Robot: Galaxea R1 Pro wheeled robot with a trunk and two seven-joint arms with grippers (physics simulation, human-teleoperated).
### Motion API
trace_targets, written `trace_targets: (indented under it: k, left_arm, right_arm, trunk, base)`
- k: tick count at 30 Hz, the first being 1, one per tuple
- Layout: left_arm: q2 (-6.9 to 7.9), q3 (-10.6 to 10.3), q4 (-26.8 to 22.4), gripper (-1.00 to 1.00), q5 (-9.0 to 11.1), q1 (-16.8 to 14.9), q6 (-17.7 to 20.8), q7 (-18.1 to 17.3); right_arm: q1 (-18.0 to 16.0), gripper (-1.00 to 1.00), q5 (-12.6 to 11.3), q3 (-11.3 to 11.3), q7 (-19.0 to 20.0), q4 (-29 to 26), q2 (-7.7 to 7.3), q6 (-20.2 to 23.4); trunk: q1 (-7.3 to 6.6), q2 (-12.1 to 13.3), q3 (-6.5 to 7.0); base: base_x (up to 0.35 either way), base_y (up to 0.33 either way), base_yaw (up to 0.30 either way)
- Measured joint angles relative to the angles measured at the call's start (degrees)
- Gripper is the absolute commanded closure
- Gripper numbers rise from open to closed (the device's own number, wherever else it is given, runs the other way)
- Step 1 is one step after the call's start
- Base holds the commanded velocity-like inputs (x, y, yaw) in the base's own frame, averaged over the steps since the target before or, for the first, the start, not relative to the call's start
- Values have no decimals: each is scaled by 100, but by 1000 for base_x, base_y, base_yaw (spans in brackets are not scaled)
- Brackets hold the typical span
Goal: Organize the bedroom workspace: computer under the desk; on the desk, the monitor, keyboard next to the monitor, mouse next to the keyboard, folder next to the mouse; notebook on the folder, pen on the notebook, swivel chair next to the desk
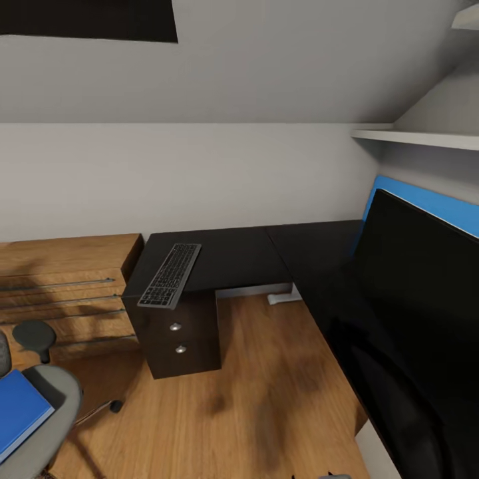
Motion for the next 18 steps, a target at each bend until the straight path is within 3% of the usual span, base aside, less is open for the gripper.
trace_targets:
  k: [18]
  left_arm:
    - [2, 0, -1, -100, 0, 0, 0, -1]
  right_arm:
    - [0, -100, -1, 1, 0, 3, 2, 0]
  trunk:
    - [-1, 0, 130]
  base:
    - [-8, -4, 145]
